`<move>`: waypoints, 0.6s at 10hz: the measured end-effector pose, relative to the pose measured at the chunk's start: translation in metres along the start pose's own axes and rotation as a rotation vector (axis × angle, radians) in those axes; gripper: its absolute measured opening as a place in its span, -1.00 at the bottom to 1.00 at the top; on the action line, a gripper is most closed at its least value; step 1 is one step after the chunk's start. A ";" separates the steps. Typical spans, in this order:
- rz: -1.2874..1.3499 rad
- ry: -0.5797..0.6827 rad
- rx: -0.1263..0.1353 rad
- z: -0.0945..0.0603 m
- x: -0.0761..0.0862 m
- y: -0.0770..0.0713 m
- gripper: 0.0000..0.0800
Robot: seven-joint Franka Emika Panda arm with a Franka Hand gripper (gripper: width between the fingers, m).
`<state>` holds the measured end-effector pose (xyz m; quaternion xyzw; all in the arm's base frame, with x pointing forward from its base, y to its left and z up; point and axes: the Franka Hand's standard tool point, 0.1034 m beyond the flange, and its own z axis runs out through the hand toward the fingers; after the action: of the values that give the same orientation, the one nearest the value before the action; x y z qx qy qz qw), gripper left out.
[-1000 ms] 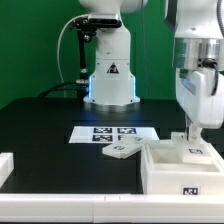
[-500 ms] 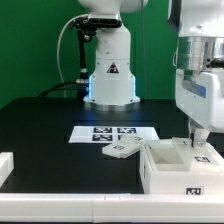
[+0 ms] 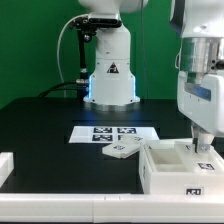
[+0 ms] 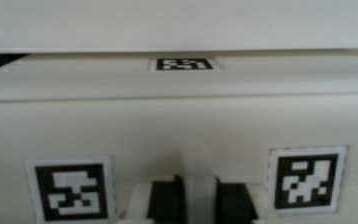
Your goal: Assemble cabinet
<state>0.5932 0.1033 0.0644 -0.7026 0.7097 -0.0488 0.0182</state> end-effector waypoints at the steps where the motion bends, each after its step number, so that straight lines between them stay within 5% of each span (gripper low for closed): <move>1: 0.001 -0.001 -0.009 0.000 -0.001 0.000 -0.84; 5: -0.001 0.000 -0.010 0.002 -0.002 0.000 -0.84; 6: -0.002 0.000 -0.010 0.002 -0.002 0.000 -0.64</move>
Offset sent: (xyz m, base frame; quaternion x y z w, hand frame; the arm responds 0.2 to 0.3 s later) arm 0.0056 0.0134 -0.0077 0.0137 -0.0024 -0.0020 0.9999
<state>0.5934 0.1056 0.0625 -0.7033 0.7093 -0.0453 0.0143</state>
